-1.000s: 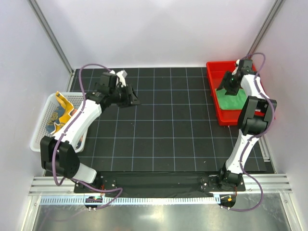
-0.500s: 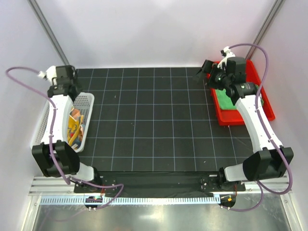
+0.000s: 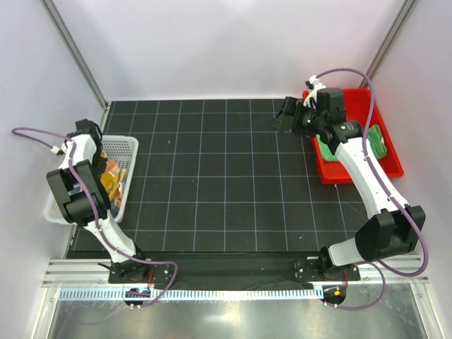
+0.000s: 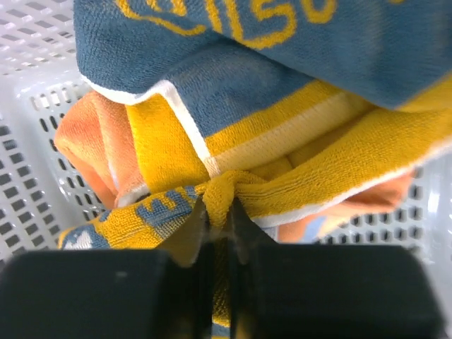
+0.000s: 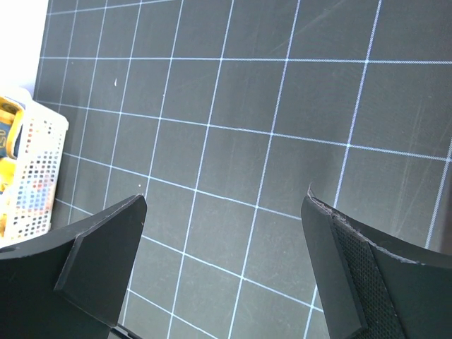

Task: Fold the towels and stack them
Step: Grab crumpled towel, then move the towel to the center of the board

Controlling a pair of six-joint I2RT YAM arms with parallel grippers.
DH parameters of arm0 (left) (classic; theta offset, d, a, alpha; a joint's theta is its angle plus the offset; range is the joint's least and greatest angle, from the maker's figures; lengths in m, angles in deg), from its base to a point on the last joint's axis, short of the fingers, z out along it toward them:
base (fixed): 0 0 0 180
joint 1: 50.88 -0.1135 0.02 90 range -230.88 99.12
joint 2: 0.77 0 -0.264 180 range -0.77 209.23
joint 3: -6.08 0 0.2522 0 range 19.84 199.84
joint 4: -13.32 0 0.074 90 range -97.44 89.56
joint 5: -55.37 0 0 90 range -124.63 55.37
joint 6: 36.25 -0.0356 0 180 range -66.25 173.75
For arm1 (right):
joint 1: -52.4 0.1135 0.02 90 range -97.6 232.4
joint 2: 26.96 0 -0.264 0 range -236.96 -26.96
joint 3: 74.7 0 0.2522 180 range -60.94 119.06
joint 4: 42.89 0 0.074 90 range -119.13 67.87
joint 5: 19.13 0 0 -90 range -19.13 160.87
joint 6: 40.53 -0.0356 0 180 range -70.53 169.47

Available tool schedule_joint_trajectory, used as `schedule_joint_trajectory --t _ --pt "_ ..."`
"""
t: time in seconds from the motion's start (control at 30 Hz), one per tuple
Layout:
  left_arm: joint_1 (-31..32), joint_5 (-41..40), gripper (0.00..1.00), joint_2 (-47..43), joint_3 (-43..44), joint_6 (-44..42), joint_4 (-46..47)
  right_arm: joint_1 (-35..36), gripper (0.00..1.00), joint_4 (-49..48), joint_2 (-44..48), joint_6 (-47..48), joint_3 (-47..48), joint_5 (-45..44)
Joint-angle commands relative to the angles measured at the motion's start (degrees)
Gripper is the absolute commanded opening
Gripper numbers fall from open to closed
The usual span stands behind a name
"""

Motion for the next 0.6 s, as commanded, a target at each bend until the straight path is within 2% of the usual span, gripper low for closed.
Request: schedule_joint_trajectory --t 0.0,0.13,0.2,0.23,0.3,0.37,0.4,0.5,0.57 --pt "0.7 2.8 0.01 -5.3 1.9 -2.1 2.6 0.5 0.99 0.9 1.5 1.7 3.3 -1.0" --pt "4.8 -1.6 0.00 -9.0 8.6 -6.3 0.6 0.9 0.99 1.4 1.7 1.3 4.3 -1.3" --pt "8.8 -2.7 0.06 -10.7 12.8 -10.1 0.6 1.3 0.99 1.4 1.9 0.9 4.6 -1.2" --pt "10.1 -3.7 0.15 -11.1 14.4 -11.0 0.2 1.6 0.99 1.4 1.9 0.7 4.5 -1.1" --pt "13.1 -4.9 0.16 -11.4 18.0 -13.3 -0.5 2.0 0.99 1.0 2.4 0.3 4.2 -1.2" --pt "14.6 -4.0 0.02 -11.7 19.5 -14.0 -1.0 2.6 0.99 1.3 2.7 0.2 3.9 -1.4" --pt "15.3 -3.6 0.00 -12.3 20.2 -14.9 -0.9 2.7 0.99 1.5 2.7 0.3 4.0 -1.5" --pt "19.3 -1.9 0.00 -15.2 21.6 -18.8 2.4 3.1 0.99 2.0 3.2 0.4 3.9 -2.2" --pt "24.5 2.8 0.00 -18.6 21.7 -22.5 5.8 3.2 0.99 1.8 3.6 0.3 3.4 -2.6"
